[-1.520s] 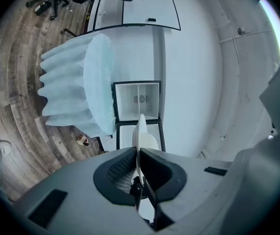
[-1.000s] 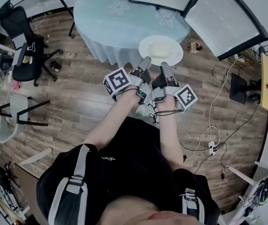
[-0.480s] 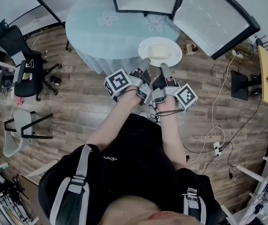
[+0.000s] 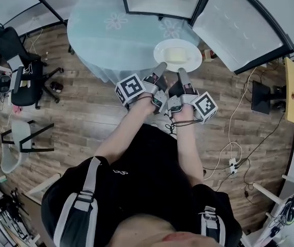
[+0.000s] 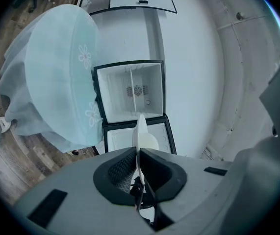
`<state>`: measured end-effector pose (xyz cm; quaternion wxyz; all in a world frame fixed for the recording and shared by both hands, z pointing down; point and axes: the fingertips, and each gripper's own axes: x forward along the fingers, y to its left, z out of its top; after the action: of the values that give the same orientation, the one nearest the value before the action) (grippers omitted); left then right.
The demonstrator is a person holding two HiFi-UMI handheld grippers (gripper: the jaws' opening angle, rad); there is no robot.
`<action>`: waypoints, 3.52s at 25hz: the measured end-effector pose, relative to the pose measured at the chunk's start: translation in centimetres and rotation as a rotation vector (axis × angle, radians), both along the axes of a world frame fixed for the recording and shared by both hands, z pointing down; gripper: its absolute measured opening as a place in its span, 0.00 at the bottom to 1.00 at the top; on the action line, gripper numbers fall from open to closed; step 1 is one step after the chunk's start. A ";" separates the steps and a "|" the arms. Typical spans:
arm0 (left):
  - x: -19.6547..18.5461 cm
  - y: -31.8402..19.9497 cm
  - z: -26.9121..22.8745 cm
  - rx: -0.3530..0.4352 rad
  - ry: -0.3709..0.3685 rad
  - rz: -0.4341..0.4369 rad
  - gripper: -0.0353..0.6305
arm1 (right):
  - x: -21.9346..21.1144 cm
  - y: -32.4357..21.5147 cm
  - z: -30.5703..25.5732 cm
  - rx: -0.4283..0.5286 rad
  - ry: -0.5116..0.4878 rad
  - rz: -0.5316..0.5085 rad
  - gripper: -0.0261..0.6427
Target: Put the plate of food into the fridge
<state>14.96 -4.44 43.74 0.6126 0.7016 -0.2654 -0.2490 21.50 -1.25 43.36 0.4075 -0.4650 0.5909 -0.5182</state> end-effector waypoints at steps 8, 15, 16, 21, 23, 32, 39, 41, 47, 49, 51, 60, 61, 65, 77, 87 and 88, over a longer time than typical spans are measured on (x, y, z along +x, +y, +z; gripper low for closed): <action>-1.5 -6.0 2.8 -0.074 -0.026 -0.067 0.09 | -1.3 -6.5 2.9 -0.074 -0.035 -0.065 0.07; -4.3 -13.3 3.4 -0.105 0.009 -0.117 0.09 | -4.0 -14.1 3.3 -0.089 -0.011 -0.114 0.07; -4.5 -14.4 3.2 -0.109 0.019 -0.126 0.09 | -4.3 -15.3 3.0 -0.090 -0.007 -0.121 0.07; -5.6 -19.8 2.4 -0.103 0.051 -0.138 0.09 | -5.3 -20.8 1.9 -0.090 0.030 -0.134 0.07; -6.1 -21.4 2.1 -0.092 0.047 -0.143 0.09 | -5.8 -22.5 1.5 -0.075 0.042 -0.145 0.07; -7.2 -27.3 3.5 -0.154 0.074 -0.123 0.08 | -7.0 -28.2 2.6 -0.101 0.091 -0.132 0.07; -4.8 -29.9 4.8 -0.201 0.082 -0.062 0.08 | -4.8 -30.4 3.8 -0.127 0.091 -0.082 0.08; -4.3 -30.6 5.2 -0.210 0.079 -0.056 0.08 | -4.3 -31.0 4.1 -0.131 0.090 -0.077 0.08; -1.7 -33.0 6.3 -0.225 0.046 -0.052 0.08 | -1.8 -33.2 5.4 -0.156 0.055 -0.071 0.08; -0.8 -33.8 6.9 -0.224 0.031 -0.047 0.08 | -0.7 -34.0 6.2 -0.165 0.054 -0.076 0.08; -0.5 -35.2 7.6 -0.229 0.021 -0.050 0.08 | -0.4 -35.4 7.0 -0.170 0.046 -0.086 0.08; 0.4 -39.3 11.2 -0.262 -0.017 -0.057 0.09 | 0.4 -39.5 10.5 -0.217 0.010 -0.094 0.08; 0.5 -39.9 11.6 -0.260 -0.027 -0.054 0.09 | 0.5 -40.1 10.9 -0.220 0.011 -0.091 0.08; 0.4 -41.8 12.9 -0.263 -0.065 -0.051 0.10 | 0.4 -41.9 12.3 -0.240 -0.002 -0.086 0.08; 0.9 -43.6 14.7 -0.288 -0.111 -0.080 0.10 | 1.1 -43.7 14.2 -0.281 0.009 -0.075 0.08; -0.8 -42.3 15.3 -0.279 -0.277 -0.107 0.10 | 3.2 -42.3 15.1 -0.409 0.383 -0.050 0.14; -1.1 -41.9 15.3 -0.281 -0.282 -0.114 0.10 | 3.4 -42.0 14.9 -0.414 0.411 -0.048 0.14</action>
<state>13.87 -46.38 59.00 0.6460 0.6210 -0.4201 -0.1431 24.87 -43.25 58.27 0.1630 -0.6195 0.5536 -0.5322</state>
